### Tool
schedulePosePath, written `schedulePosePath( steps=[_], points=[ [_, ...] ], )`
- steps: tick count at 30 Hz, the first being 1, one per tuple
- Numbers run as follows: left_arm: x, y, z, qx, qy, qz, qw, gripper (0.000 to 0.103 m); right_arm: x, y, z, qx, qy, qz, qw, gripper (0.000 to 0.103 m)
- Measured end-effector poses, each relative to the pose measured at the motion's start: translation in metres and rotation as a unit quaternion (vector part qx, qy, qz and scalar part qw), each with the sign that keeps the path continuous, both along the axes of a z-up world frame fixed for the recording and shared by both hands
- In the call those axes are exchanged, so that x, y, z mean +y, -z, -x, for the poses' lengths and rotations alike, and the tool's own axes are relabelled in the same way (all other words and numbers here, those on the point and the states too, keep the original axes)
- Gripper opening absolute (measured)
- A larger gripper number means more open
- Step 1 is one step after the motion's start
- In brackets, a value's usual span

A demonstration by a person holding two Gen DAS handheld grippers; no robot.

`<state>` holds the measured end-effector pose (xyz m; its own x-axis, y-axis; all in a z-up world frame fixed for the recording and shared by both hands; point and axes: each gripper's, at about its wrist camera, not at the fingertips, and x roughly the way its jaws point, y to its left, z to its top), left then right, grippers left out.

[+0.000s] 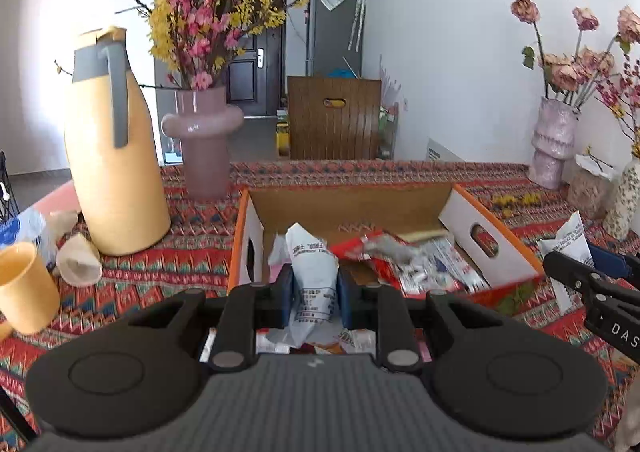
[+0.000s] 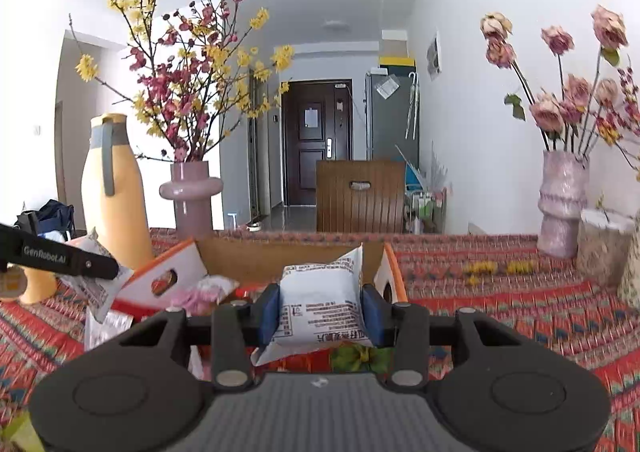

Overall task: Organize snacks
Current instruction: 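Carry both white packets over the open box with both grippers, then open both grippers to drop the white packets into the box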

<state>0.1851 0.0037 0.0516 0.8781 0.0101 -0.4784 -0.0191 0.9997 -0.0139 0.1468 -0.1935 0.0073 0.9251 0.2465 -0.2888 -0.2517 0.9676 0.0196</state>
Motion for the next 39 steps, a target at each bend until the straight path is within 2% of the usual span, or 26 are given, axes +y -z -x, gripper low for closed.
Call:
schedulePosePath(
  steps=[9,17,23,28,31,32,33,34,35,36,37,38,39],
  points=[
    [0.011,-0.006,-0.041,-0.013,-0.023,0.008,0.9996,0.023,0.018,-0.013,-0.057,0.009,-0.006,0.014,1.0,0.042],
    [0.018,0.01,-0.072,-0.021,-0.028,0.012,0.9993,0.023,0.028,-0.002,-0.106,0.029,0.01,0.0,1.0,0.042],
    [0.022,0.025,-0.08,-0.02,-0.02,0.021,0.9994,0.023,0.021,0.015,-0.119,0.041,0.022,-0.018,0.999,0.042],
    [0.018,0.03,-0.081,-0.016,-0.014,0.016,0.9996,0.023,0.025,0.021,-0.122,0.048,0.021,-0.008,0.999,0.042],
    [0.015,0.031,-0.08,-0.019,-0.013,0.013,0.9996,0.028,0.026,0.023,-0.123,0.053,0.022,-0.006,0.998,0.043],
    [0.015,0.032,-0.079,-0.022,-0.014,0.013,0.9996,0.034,0.025,0.024,-0.123,0.054,0.023,-0.008,0.998,0.045],
    [0.015,0.032,-0.078,-0.025,-0.018,0.013,0.9994,0.046,0.025,0.024,-0.123,0.055,0.023,-0.01,0.998,0.049],
    [0.016,0.031,-0.077,-0.028,-0.022,0.014,0.9993,0.052,0.024,0.024,-0.123,0.056,0.023,-0.013,0.998,0.051],
    [0.017,0.031,-0.075,-0.033,-0.025,0.015,0.999,0.066,0.023,0.024,-0.123,0.055,0.024,-0.015,0.998,0.055],
    [0.018,0.03,-0.074,-0.038,-0.027,0.016,0.9988,0.085,0.022,0.024,-0.122,0.055,0.025,-0.018,0.998,0.062],
    [0.018,0.03,-0.072,-0.043,-0.034,0.014,0.9984,0.093,0.021,0.023,-0.121,0.053,0.026,-0.021,0.998,0.067],
    [0.018,0.029,-0.07,-0.051,-0.041,0.011,0.9978,0.103,0.02,0.023,-0.12,0.049,0.027,-0.025,0.998,0.081],
    [0.017,0.029,-0.067,-0.061,-0.046,0.008,0.997,0.103,0.018,0.022,-0.119,0.046,0.03,-0.029,0.998,0.096]
  ],
)
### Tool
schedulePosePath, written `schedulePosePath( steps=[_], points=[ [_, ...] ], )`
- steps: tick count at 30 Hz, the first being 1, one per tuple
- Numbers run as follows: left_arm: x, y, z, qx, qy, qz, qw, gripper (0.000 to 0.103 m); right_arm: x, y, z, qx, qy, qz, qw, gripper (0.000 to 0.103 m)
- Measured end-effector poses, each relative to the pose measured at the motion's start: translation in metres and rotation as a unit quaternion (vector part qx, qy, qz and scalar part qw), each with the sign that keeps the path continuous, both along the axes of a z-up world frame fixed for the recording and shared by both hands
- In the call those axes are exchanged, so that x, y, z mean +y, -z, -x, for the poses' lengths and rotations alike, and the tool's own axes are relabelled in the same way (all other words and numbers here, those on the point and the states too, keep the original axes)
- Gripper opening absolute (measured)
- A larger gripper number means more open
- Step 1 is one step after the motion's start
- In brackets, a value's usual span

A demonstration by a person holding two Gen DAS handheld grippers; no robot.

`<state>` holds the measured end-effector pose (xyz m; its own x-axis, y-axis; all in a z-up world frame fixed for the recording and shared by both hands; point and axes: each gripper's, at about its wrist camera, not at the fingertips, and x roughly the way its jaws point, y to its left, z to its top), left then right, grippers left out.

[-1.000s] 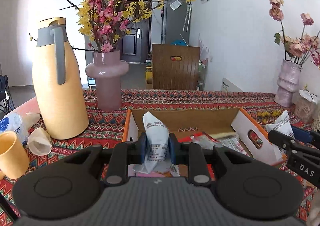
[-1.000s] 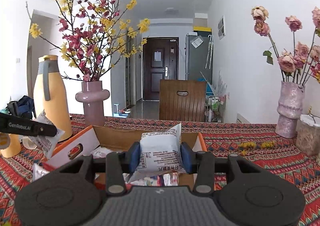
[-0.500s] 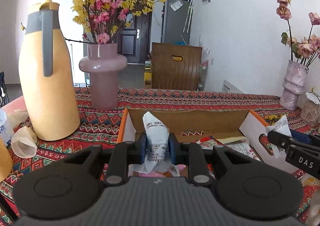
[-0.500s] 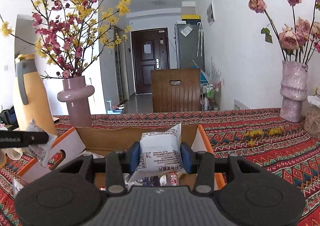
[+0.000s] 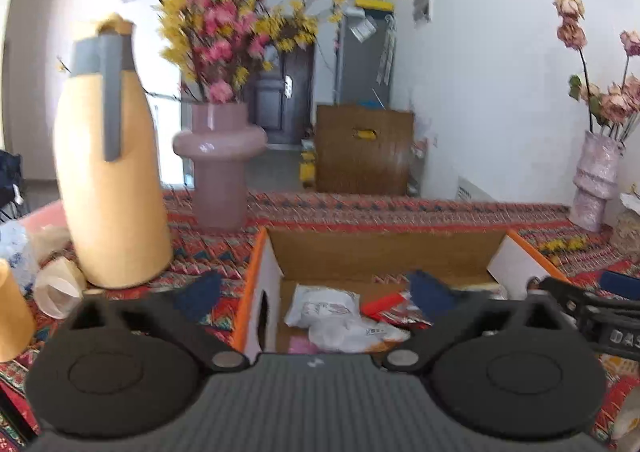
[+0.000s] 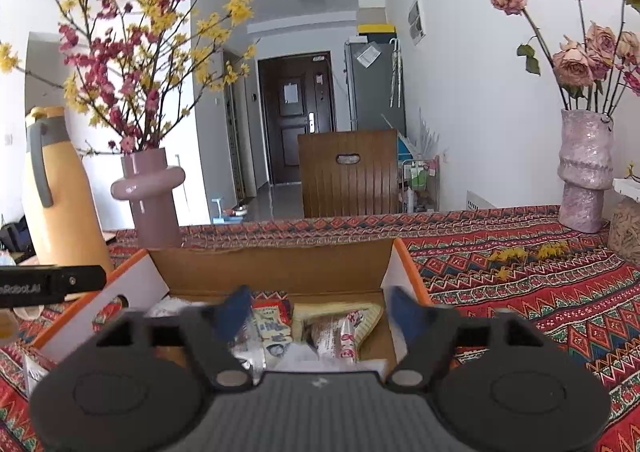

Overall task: Organize snacks
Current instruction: 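Open both grippers to drop the white packets into the box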

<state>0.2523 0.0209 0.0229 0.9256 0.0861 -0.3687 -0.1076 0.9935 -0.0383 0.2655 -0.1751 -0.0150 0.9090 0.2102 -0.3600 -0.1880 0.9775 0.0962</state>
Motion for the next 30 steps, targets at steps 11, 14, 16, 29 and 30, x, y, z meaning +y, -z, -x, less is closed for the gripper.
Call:
schedulePosePath(
  steps=[11,14,16,29,30],
  points=[
    [0.0,0.0,0.001,-0.001,-0.001,0.002,1.0,0.103,-0.004,-0.001,0.004,-0.009,0.009,-0.009,1.0,0.103],
    [-0.001,-0.004,0.003,-0.006,0.003,0.0,1.0,0.103,-0.004,-0.001,0.004,-0.009,0.01,-0.009,1.0,0.103],
    [-0.002,-0.008,0.006,-0.009,0.001,-0.002,1.0,0.103,-0.004,-0.002,0.005,-0.011,0.009,-0.008,1.0,0.103],
    [-0.001,-0.029,0.045,-0.021,0.008,0.0,0.9997,0.103,0.001,-0.03,0.045,-0.032,0.0,0.001,0.999,0.103],
    [-0.001,-0.029,0.049,-0.02,0.009,0.0,0.9998,0.103,0.001,-0.031,0.049,-0.032,0.0,0.001,0.999,0.103]
  ],
)
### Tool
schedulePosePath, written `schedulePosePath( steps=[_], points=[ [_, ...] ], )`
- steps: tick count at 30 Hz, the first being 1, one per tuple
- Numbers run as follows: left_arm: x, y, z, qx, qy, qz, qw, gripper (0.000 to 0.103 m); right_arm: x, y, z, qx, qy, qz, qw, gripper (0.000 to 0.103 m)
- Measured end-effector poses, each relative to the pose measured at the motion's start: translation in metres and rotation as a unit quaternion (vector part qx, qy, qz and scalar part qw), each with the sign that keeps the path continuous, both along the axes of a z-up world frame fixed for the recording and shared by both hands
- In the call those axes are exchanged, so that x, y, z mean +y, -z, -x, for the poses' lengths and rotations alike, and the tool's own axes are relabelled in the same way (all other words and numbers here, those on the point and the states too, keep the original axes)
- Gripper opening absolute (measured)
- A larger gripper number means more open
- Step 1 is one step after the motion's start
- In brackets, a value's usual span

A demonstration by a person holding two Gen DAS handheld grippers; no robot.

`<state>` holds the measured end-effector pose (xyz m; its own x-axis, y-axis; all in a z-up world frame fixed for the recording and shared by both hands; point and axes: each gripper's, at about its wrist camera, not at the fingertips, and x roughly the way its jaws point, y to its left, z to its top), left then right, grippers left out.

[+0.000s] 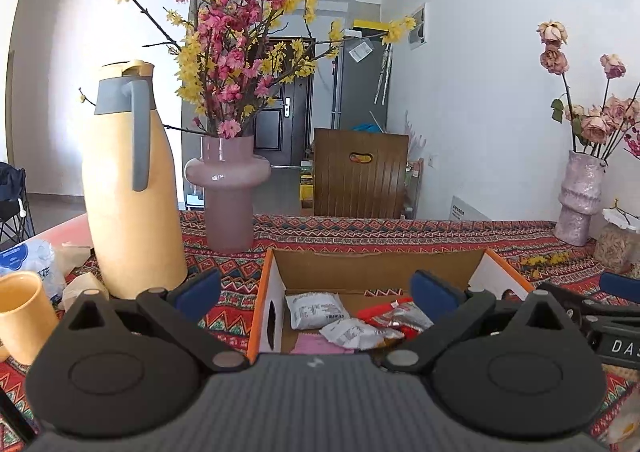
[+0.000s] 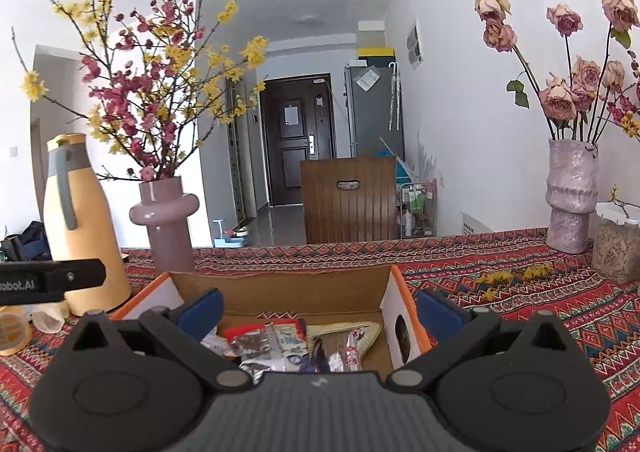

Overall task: Organize snacks
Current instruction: 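Open both grippers to drop the white packets into the box, then move both open grippers from the box back to the snack pile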

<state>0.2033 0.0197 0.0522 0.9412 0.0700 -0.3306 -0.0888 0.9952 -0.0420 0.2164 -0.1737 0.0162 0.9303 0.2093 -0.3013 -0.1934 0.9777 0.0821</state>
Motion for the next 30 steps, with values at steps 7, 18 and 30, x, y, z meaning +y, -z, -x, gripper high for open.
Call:
schedulePosePath(
  steps=[7,18,30],
  points=[
    [0.001,0.005,0.029,0.009,0.006,-0.002,0.9999,0.103,-0.002,-0.003,0.03,0.004,-0.001,0.002,1.0,0.103],
    [0.015,0.034,0.069,0.041,0.003,0.002,0.9991,0.103,-0.009,0.015,0.077,0.034,-0.01,0.011,0.999,0.103],
    [0.039,0.073,0.087,0.062,-0.018,0.003,0.9979,0.103,-0.019,0.061,0.095,0.088,0.003,0.023,0.996,0.103]
  ],
)
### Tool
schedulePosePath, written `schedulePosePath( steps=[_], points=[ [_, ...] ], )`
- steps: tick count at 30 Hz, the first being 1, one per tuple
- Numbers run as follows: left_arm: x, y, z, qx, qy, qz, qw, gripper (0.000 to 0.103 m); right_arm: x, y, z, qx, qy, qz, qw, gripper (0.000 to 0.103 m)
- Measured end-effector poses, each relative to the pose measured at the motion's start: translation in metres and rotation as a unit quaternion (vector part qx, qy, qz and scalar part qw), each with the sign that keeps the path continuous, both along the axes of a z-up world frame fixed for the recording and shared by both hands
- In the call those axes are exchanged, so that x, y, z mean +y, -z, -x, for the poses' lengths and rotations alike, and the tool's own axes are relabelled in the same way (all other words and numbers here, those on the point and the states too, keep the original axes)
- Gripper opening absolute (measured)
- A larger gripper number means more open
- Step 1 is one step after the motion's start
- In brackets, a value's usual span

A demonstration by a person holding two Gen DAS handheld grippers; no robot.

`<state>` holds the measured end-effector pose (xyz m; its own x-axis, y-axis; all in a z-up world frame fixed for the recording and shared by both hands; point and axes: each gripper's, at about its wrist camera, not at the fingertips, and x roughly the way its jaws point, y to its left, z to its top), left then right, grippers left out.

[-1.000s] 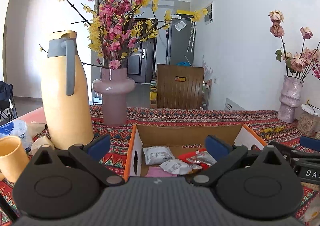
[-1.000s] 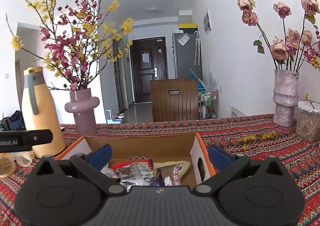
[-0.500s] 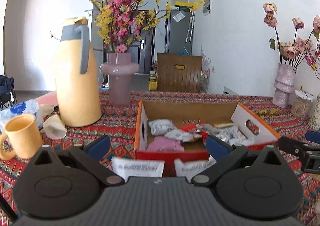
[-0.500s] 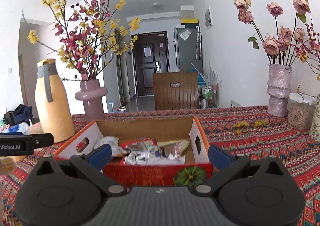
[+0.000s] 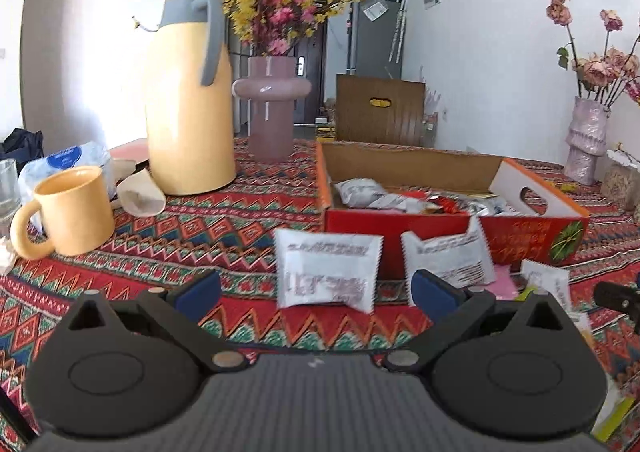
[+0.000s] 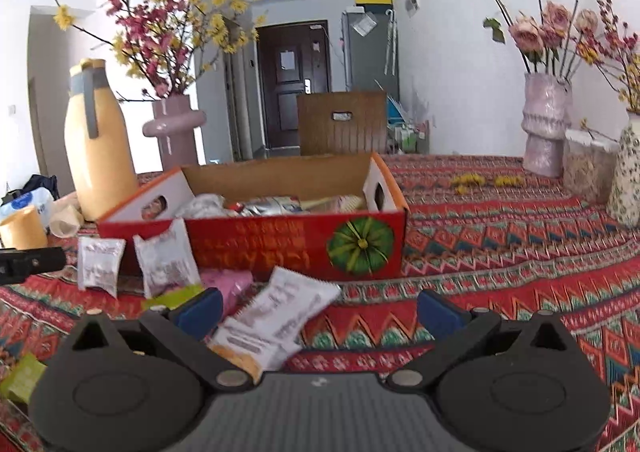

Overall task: Organize snacks
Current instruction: 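Move both open grippers from the box back to the snack pile, then grasp a white packet from the pile with the right gripper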

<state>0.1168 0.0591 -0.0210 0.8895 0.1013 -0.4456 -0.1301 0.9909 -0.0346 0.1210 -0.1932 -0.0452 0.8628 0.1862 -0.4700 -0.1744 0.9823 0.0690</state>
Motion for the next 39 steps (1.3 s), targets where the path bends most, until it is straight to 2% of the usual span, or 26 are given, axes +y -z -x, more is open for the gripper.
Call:
schedulePosePath(
  steps=[3,8,23,31,39],
  points=[
    [0.005,0.012,-0.001,0.006,-0.01,0.004,0.9999,0.103,-0.002,0.008,-0.002,0.006,0.004,-0.002,1.0,0.103],
    [0.012,0.01,0.006,-0.014,-0.009,0.026,0.9995,0.103,-0.008,0.014,-0.006,0.015,0.003,-0.02,1.0,0.103],
    [0.01,0.013,0.004,-0.007,0.003,0.03,0.9995,0.103,-0.008,0.016,-0.01,0.03,-0.003,-0.022,0.999,0.103],
    [0.013,0.013,0.003,-0.005,0.006,0.042,0.9991,0.103,0.01,0.011,-0.036,0.068,-0.01,0.014,0.998,0.103],
    [0.016,0.013,0.005,-0.009,0.01,0.054,0.9985,0.103,0.032,0.008,-0.081,0.138,0.002,0.013,0.99,0.103]
  ],
)
